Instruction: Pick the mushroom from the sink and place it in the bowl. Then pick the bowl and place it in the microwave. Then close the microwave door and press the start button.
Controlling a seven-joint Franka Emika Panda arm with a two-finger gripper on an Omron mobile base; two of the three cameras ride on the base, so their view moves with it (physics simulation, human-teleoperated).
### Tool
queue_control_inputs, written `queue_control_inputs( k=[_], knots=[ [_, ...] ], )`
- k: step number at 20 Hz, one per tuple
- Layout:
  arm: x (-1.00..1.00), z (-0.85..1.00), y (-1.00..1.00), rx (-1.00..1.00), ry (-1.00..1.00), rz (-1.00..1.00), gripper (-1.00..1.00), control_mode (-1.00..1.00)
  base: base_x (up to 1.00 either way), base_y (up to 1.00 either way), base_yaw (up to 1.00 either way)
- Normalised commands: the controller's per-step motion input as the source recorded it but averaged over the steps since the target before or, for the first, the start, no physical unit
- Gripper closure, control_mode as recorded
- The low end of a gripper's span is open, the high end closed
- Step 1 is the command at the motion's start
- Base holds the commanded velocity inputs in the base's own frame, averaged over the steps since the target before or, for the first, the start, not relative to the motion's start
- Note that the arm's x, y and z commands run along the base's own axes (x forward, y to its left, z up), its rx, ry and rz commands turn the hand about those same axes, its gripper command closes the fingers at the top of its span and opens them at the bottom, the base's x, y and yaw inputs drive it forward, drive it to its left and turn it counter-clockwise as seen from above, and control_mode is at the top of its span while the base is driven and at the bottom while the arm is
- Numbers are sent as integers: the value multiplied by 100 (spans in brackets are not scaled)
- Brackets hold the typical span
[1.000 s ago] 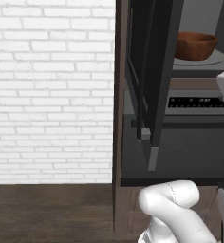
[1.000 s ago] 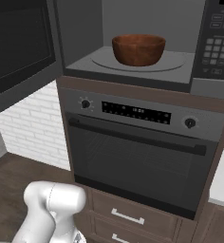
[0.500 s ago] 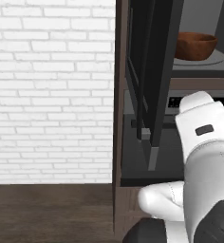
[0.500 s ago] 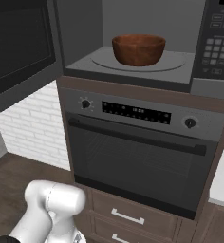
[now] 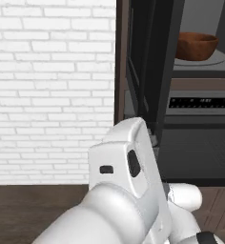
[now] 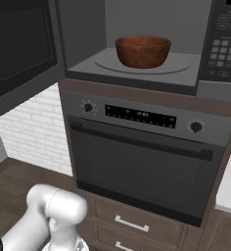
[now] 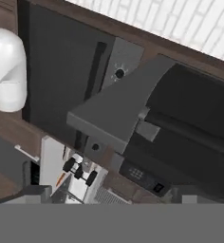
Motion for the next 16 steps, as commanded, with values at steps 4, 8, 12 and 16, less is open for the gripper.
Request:
queue_control_inputs(
  k=[4, 8, 12, 16],
  knots=[
    [79, -37, 76, -7, -3, -26, -100, -100, 0, 0, 0],
    [100, -56, 42, -6, 0, -34, -100, -100, 0, 0, 0],
    [96, -39, 9, -5, -1, -36, -100, -100, 0, 0, 0],
    [67, -1, -49, -1, -10, -35, -100, -100, 0, 0, 0]
  ],
)
